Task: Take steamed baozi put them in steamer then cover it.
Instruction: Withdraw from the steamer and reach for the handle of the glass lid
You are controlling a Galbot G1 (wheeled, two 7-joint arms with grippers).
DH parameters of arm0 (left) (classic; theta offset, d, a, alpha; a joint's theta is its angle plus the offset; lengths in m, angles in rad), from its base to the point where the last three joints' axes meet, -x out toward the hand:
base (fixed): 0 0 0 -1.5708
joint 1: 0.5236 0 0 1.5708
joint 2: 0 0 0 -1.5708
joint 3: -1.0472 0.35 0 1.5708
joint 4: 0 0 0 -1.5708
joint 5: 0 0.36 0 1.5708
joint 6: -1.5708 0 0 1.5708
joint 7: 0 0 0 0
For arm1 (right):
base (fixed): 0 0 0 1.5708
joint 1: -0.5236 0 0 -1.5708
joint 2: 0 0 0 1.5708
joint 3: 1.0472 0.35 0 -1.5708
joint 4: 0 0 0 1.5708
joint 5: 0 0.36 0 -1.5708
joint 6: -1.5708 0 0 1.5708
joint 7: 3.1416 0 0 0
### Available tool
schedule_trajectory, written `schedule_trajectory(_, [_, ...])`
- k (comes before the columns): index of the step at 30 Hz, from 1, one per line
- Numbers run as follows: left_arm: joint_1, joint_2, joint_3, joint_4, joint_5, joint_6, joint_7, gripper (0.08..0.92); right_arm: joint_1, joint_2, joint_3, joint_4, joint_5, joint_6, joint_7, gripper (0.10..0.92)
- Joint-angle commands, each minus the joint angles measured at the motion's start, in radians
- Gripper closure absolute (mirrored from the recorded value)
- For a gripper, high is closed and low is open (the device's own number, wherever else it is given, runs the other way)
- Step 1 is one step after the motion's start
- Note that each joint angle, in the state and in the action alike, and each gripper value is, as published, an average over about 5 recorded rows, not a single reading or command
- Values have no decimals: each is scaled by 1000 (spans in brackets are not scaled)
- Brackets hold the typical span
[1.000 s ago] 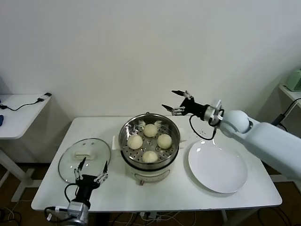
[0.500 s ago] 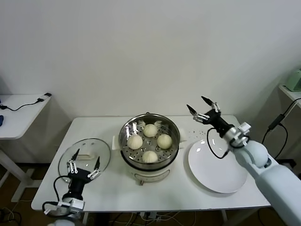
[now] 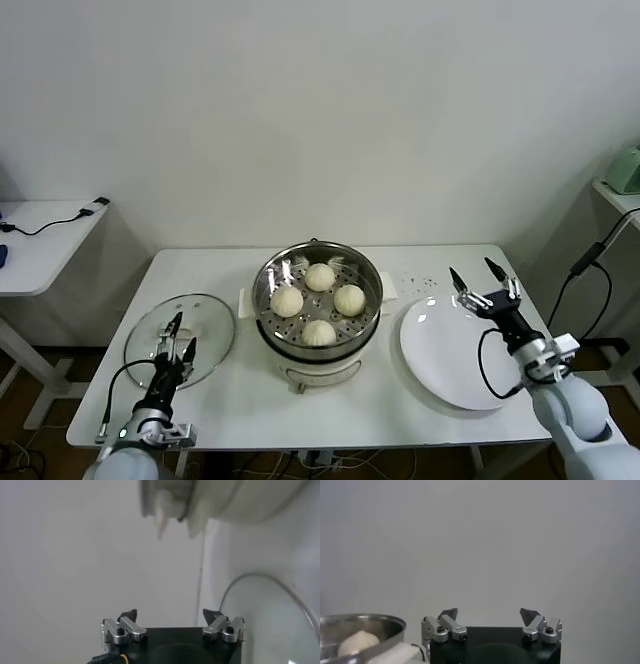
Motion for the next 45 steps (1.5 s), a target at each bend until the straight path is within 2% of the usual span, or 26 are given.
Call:
schedule_trajectory(1, [-198,7,8,300,335,50,-97,177,-154,104,129,3,-93,16,-8,203])
schedule_trajectory(8, [-268,-6,-1,399,358,137,-115,177,-163,112,147,-11,-112,27,-16,203])
schedule_trajectory(14, [-283,-10,-6,430,351,184,-141,177,-157,120,148,-26,-127,35,-22,203])
schedule_trajectory(23, [-315,-7,4,467,317,170,-182,177,-147,136,139,-48,-162,49,-34,203])
schedule_trajectory(34, [-351,-10,13,502,292,144,-176,177,-158,146,150,-54,-181,61,-47,203])
schedule_trajectory(37, [-352,-7,12,507,275,136,-170,209,-164,149,153,-57,-191,67,-53,203])
schedule_trajectory(45, [-347,4,13,512,228,116,-143,432,-161,157,155,-67,-212,75,-63,203])
